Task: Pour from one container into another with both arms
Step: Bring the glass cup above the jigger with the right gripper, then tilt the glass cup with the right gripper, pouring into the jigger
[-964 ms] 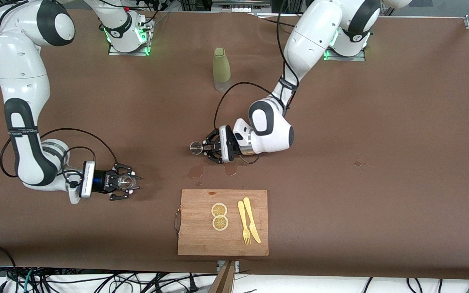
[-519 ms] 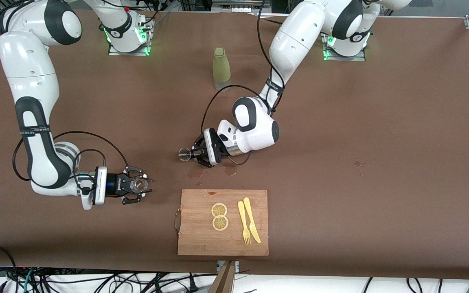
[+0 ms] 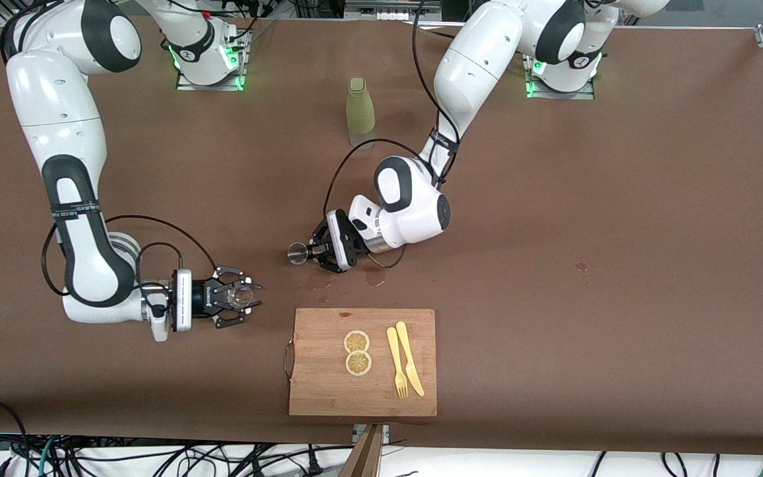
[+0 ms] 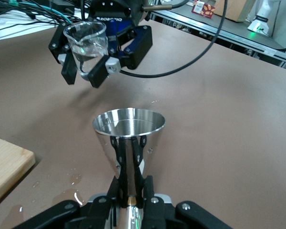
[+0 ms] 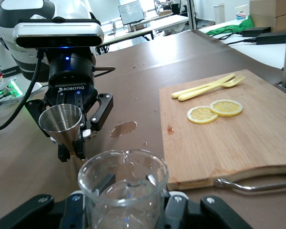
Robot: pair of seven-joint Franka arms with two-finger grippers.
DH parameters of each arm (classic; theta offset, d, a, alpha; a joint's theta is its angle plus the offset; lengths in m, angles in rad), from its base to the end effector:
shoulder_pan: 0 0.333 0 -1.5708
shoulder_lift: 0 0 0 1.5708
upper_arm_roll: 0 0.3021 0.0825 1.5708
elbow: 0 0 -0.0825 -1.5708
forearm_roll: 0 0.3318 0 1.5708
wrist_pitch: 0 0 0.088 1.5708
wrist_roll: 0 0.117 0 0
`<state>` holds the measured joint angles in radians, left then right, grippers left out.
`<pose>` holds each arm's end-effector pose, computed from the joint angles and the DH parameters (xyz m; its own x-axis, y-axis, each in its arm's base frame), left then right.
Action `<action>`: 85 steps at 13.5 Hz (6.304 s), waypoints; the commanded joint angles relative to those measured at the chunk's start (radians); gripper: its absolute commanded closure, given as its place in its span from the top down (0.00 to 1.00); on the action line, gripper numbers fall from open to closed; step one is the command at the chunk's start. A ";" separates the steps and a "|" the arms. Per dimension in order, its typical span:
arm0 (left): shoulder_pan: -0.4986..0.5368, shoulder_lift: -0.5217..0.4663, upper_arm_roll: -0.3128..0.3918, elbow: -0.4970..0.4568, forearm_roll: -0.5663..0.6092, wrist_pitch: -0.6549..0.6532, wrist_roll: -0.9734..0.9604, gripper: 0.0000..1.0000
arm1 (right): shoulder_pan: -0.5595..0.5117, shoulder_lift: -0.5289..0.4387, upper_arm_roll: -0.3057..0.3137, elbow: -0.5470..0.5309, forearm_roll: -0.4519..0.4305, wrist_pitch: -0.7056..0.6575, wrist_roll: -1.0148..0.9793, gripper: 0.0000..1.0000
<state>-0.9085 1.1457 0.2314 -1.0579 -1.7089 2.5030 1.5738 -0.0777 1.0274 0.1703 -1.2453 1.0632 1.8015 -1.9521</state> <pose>0.5377 -0.5171 0.1774 0.3705 -0.4429 0.8164 -0.9205 -0.2924 0.2591 0.6642 0.1129 0.1779 0.2107 0.4029 0.8907 0.9678 0.0424 -0.2481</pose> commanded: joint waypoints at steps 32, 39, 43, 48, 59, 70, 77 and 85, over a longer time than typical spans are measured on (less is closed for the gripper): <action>-0.078 0.097 0.126 0.139 -0.023 0.053 -0.166 0.00 | 0.027 -0.035 0.101 0.141 -0.463 -0.136 0.450 0.37; -0.076 0.098 0.128 0.139 -0.023 0.053 -0.164 0.00 | 0.044 -0.035 0.109 0.139 -0.503 -0.139 0.495 0.37; -0.072 0.100 0.129 0.141 -0.021 0.053 -0.164 0.00 | 0.061 -0.035 0.110 0.139 -0.525 -0.139 0.515 0.37; -0.070 0.101 0.132 0.150 -0.021 0.053 -0.166 0.00 | 0.076 -0.035 0.121 0.141 -0.542 -0.137 0.516 0.37; -0.064 0.104 0.128 0.151 -0.021 0.053 -0.164 0.00 | 0.090 -0.036 0.153 0.178 -0.627 -0.180 0.562 0.37; -0.063 0.104 0.128 0.151 -0.021 0.053 -0.163 0.00 | 0.093 -0.036 0.192 0.210 -0.726 -0.218 0.599 0.37; -0.063 0.104 0.128 0.151 -0.021 0.053 -0.159 0.00 | 0.110 -0.036 0.198 0.210 -0.770 -0.218 0.602 0.37; -0.061 0.104 0.128 0.151 -0.021 0.053 -0.158 0.00 | 0.130 -0.038 0.199 0.219 -0.824 -0.221 0.607 0.37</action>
<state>-0.9734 1.2248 0.3500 -0.9561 -1.7089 2.5478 1.4212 0.0398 1.0000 0.3614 -1.0440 0.2682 1.6023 -1.3714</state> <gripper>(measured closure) 0.784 0.626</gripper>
